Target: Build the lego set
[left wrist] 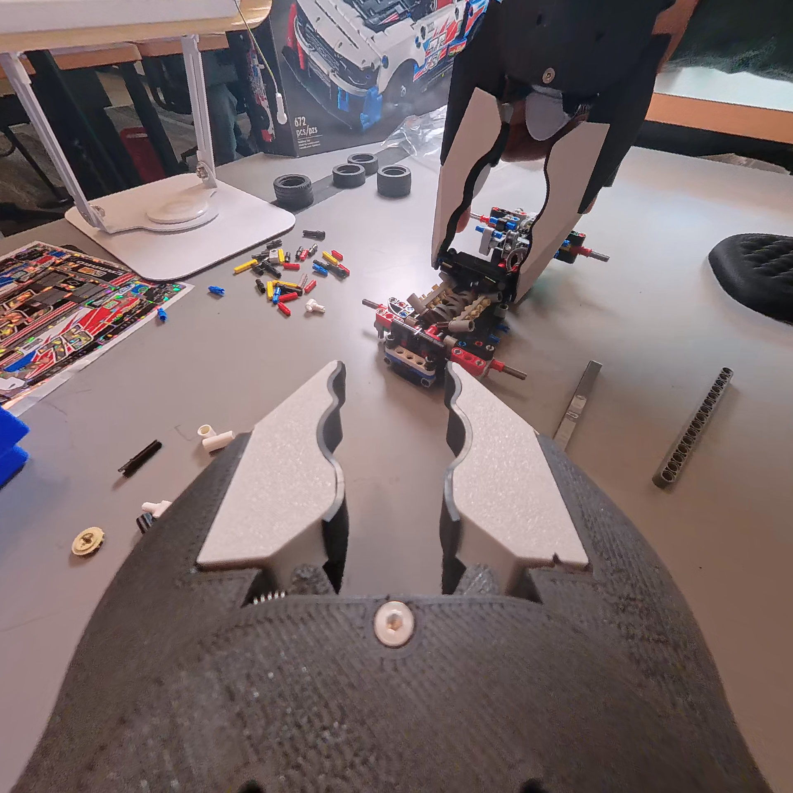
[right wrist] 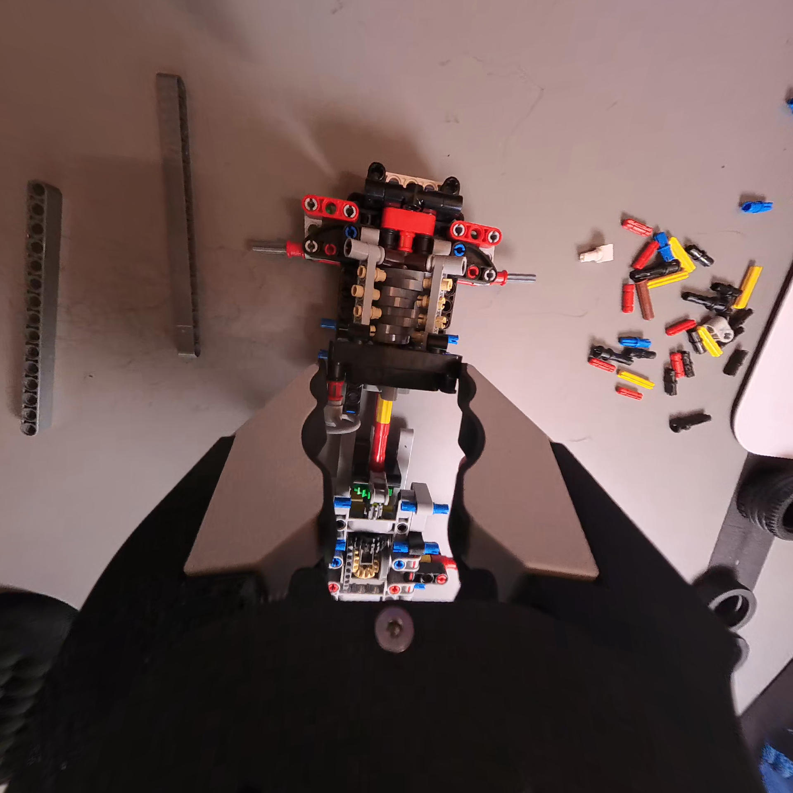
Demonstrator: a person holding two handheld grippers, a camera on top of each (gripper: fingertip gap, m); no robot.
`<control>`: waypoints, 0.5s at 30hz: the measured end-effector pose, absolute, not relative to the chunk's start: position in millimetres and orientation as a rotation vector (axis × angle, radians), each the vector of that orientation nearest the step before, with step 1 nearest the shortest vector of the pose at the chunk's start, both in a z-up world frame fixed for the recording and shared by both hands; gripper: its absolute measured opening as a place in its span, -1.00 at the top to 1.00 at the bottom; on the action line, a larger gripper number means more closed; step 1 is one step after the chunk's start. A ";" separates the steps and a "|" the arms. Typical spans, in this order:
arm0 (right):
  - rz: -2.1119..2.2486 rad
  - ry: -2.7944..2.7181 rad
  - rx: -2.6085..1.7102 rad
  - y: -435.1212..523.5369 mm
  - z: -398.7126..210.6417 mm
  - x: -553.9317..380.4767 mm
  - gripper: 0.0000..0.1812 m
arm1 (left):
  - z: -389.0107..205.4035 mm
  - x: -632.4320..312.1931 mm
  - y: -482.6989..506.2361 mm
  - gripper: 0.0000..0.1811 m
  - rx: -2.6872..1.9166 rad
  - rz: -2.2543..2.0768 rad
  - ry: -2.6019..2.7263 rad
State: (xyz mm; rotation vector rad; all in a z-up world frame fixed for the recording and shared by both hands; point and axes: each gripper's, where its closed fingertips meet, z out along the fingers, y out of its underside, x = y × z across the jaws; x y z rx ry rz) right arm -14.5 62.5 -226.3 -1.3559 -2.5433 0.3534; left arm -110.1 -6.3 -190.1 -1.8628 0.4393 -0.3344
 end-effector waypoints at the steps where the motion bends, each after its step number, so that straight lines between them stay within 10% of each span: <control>1: 0.350 -2.551 -1.349 62.7 -226.3 -14.0 0.35 | -190.1 -109.9 -6.4 0.51 -1.863 -0.335 0.440; 15: 0.347 -2.512 -1.399 66.0 -226.5 -11.1 0.36 | -192.9 -107.0 -6.4 0.50 -1.871 -0.344 0.448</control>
